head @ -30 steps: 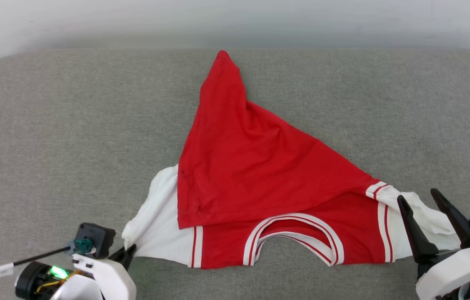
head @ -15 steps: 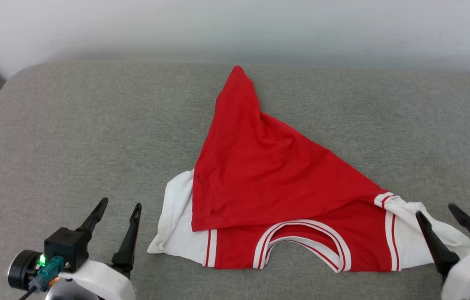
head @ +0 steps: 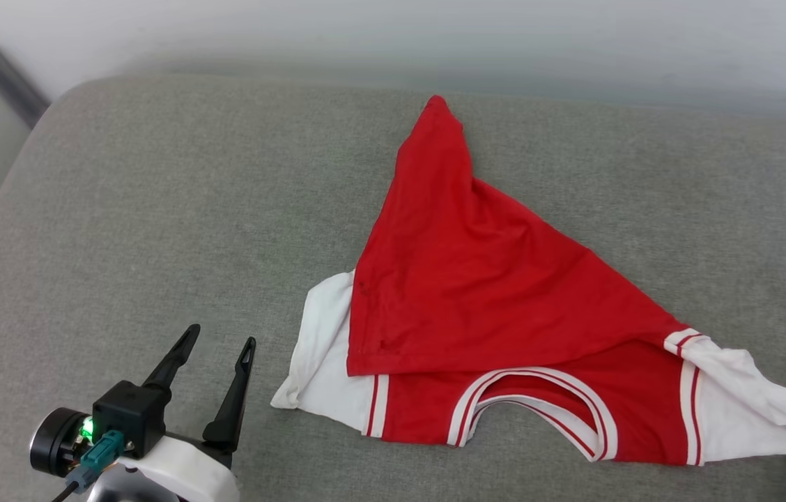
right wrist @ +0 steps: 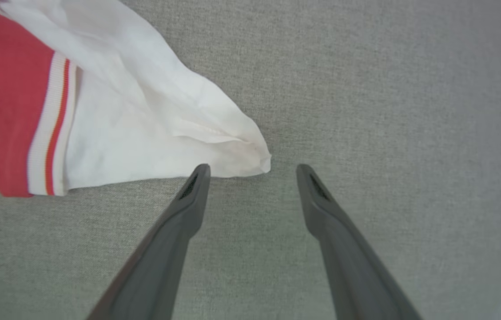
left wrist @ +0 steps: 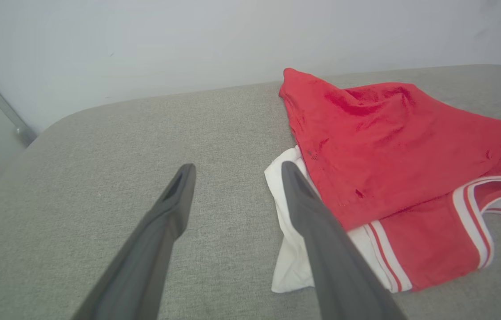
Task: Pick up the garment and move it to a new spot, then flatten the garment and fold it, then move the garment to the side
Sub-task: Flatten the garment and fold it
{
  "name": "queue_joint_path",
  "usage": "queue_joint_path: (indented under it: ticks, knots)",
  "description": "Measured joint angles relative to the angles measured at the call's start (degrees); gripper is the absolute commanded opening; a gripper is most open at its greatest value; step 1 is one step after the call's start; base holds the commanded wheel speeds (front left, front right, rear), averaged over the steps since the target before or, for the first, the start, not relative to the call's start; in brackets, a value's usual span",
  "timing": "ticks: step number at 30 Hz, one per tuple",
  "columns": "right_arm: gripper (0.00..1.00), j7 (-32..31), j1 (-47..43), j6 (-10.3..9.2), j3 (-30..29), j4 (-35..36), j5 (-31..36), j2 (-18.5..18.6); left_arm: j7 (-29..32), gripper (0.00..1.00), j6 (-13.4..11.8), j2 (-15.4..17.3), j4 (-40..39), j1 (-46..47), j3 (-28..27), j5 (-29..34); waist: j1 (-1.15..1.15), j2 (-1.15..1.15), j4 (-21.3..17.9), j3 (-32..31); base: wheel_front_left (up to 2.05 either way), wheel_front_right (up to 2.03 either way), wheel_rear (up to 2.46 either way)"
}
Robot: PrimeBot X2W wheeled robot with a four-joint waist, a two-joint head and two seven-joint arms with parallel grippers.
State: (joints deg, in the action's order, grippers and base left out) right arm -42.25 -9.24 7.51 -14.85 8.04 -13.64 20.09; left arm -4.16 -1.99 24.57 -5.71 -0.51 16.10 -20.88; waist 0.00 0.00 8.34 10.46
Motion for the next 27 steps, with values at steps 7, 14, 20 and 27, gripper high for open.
queue_joint_path:
  ticks: [7, 14, 20, 27]
  knots:
    - [1.0, -0.62, 2.29, 0.0, -3.81, -4.43, 0.35, -2.69, 2.93, 1.0, 0.99, 1.13, -0.87, 0.58, 0.92, -0.51, 0.0, 0.0, 1.94, 2.03, 0.0, 0.0, 0.0]
    - [0.0, 0.7, 3.54, 0.01, -2.66, -6.32, -0.58, -3.38, 11.41, 1.0, 2.41, 3.36, -2.86, 0.62, 1.93, -3.24, 0.0, 0.0, 2.62, 4.05, 0.0, 0.0, 0.0]
    - [0.0, 1.36, 4.17, 0.02, -2.14, -4.99, -0.45, -3.67, 22.71, 1.0, 4.55, 6.02, -5.73, 1.86, 3.15, -7.94, 0.0, 0.0, 1.36, 5.0, 0.0, 0.0, 0.0]
    - [0.0, 1.3, 4.96, 0.01, -0.86, -1.82, -0.43, -4.59, 31.45, 1.0, 5.63, 6.59, -6.69, 5.93, 5.83, -10.49, 0.0, 0.0, -1.32, 6.93, 0.0, 0.0, 0.0]
